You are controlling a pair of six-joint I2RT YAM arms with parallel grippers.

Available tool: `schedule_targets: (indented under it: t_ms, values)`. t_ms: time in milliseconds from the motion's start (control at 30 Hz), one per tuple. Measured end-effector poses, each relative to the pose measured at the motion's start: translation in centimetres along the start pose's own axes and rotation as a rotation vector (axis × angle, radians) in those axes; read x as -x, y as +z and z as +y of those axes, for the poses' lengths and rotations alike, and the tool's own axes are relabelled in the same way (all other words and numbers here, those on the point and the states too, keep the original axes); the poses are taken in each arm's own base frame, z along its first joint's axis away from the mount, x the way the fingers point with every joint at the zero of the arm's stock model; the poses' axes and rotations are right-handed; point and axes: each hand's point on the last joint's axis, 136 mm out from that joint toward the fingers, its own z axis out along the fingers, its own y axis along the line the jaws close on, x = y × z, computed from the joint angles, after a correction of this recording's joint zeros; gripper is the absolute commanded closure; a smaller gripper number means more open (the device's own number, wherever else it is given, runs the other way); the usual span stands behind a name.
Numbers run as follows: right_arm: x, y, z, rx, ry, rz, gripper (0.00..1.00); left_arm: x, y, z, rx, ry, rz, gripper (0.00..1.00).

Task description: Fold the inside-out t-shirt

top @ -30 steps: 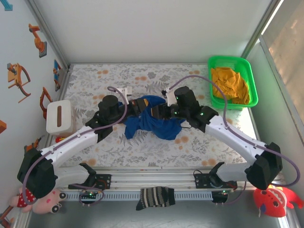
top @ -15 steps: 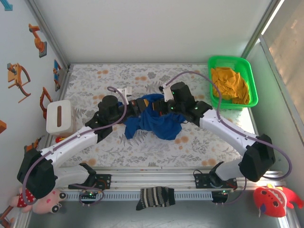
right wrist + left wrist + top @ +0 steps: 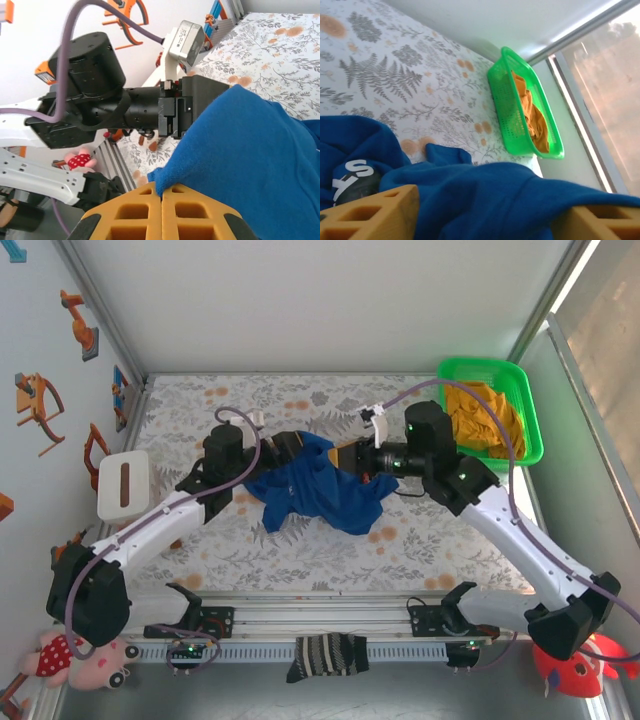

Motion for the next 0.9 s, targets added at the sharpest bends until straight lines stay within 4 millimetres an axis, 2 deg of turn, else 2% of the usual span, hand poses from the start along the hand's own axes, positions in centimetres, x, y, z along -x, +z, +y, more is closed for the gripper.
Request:
schedule_targets:
  t_ms: [100, 233, 367, 467, 567, 733, 800, 900]
  values:
    - [1.1, -0.5, -0.9, 0.025, 0.044, -0.045, 1.0, -0.1, -0.5, 0.2, 0.017, 0.011, 0.004, 0.22]
    - [1.7, -0.6, -2.8, 0.058, 0.116, -0.087, 1.0, -0.5, -2.6, -0.1, 0.014, 0.021, -0.025, 0.2]
    - [1.5, -0.1, -4.1, 0.083, 0.173, -0.085, 1.0, -1.6, -4.9, -2.2, -0.026, 0.055, -0.06, 0.19]
    - [1.3, 0.1, -4.2, 0.102, 0.192, -0.077, 1.0, -2.6, -5.5, -4.3, -0.059, 0.087, -0.067, 0.21]
    - [1.4, 0.1, -4.0, 0.119, 0.193, -0.081, 1.0, -4.2, -4.8, -4.8, -0.041, 0.13, -0.046, 0.28]
    - [1.5, 0.0, -3.7, 0.132, 0.198, -0.083, 1.0, -6.6, -2.0, -4.7, 0.045, 0.218, -0.008, 0.27]
    - [1.4, 0.0, -3.6, 0.135, 0.199, -0.084, 1.0, -6.9, -1.2, -4.5, 0.088, 0.248, -0.014, 0.25]
    - [1.2, -0.3, -3.4, 0.138, 0.199, -0.084, 1.0, -6.1, -0.5, -3.2, 0.183, 0.273, -0.059, 0.23]
